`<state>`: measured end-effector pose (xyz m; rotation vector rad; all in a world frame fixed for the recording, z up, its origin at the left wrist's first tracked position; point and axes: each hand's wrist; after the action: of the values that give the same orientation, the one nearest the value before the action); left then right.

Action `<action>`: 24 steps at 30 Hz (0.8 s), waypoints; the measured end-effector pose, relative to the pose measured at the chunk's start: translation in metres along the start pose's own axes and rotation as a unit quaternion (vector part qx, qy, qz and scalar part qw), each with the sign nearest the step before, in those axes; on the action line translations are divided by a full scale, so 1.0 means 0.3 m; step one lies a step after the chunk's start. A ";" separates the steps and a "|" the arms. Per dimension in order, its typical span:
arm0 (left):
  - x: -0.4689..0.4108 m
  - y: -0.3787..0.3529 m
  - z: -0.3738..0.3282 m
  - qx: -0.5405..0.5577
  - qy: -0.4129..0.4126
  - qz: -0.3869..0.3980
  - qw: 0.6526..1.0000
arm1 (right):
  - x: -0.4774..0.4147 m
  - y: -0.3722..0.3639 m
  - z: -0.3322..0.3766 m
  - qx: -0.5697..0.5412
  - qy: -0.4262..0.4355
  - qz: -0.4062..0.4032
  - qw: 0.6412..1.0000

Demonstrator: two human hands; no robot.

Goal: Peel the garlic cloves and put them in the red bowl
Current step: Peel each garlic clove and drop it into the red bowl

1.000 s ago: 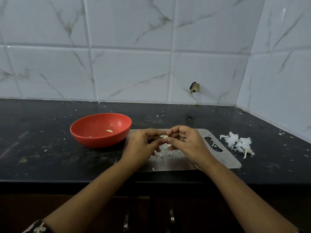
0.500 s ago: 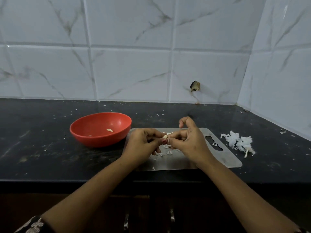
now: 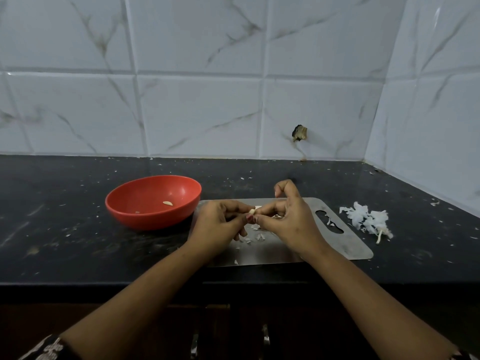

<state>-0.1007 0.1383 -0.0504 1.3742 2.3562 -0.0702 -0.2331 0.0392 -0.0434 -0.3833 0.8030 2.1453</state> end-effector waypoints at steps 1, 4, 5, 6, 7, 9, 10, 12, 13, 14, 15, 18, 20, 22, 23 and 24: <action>0.001 0.000 0.000 -0.007 -0.004 0.003 1.000 | 0.001 -0.001 0.001 0.005 0.001 0.000 1.000; 0.003 0.002 0.000 -0.034 -0.012 0.010 0.999 | 0.001 -0.006 -0.001 0.021 0.007 -0.006 1.000; 0.004 0.001 0.000 -0.043 -0.015 0.011 0.999 | 0.002 -0.007 0.000 0.028 0.010 -0.008 1.000; 0.004 0.000 0.000 -0.051 -0.019 0.012 0.998 | 0.002 -0.008 0.002 0.039 0.013 -0.010 0.999; 0.005 -0.003 -0.001 -0.057 -0.023 0.012 0.998 | 0.004 -0.010 0.005 0.051 0.017 -0.012 0.998; 0.006 -0.006 -0.003 -0.065 -0.029 0.010 0.997 | 0.004 -0.014 0.009 0.066 0.024 -0.017 0.997; 0.006 -0.007 -0.004 -0.067 -0.029 0.009 0.997 | 0.004 -0.015 0.010 0.070 0.025 -0.016 0.997; 0.007 -0.006 -0.007 -0.070 -0.025 0.012 0.997 | 0.002 -0.018 0.010 0.077 0.026 -0.013 0.997; 0.006 -0.006 -0.008 -0.070 -0.023 0.014 0.997 | 0.001 -0.019 0.009 0.078 0.027 -0.012 0.997; 0.006 -0.005 -0.008 -0.067 -0.021 0.015 0.997 | 0.000 -0.020 0.006 0.078 0.028 -0.012 0.996; 0.005 -0.007 -0.009 -0.063 -0.019 0.016 0.998 | -0.001 -0.022 0.005 0.077 0.029 -0.013 0.996; 0.004 -0.009 -0.011 -0.053 -0.019 0.018 0.998 | -0.005 -0.028 0.000 0.075 0.035 -0.025 0.996; 0.005 -0.009 -0.012 -0.047 -0.020 0.021 0.998 | -0.004 -0.029 0.000 0.075 0.039 -0.031 0.996; 0.006 -0.008 -0.014 -0.036 -0.018 0.023 0.999 | -0.002 -0.027 0.001 0.073 0.045 -0.037 0.996; 0.005 -0.007 -0.013 -0.026 -0.014 0.022 0.999 | -0.002 -0.027 0.002 0.071 0.046 -0.039 0.996; 0.004 -0.006 -0.011 -0.014 -0.008 0.020 1.000 | -0.002 -0.026 0.004 0.067 0.047 -0.040 0.996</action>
<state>-0.1038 0.1394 -0.0480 1.4011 2.3069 -0.0378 -0.2267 0.0435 -0.0455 -0.4401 0.9630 1.9993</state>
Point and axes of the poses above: each hand's wrist, its own x-axis away from the middle knuckle, its own y-axis out of the back of the hand, z = x × y, and after that the axes turned 6 degrees about x, right-handed
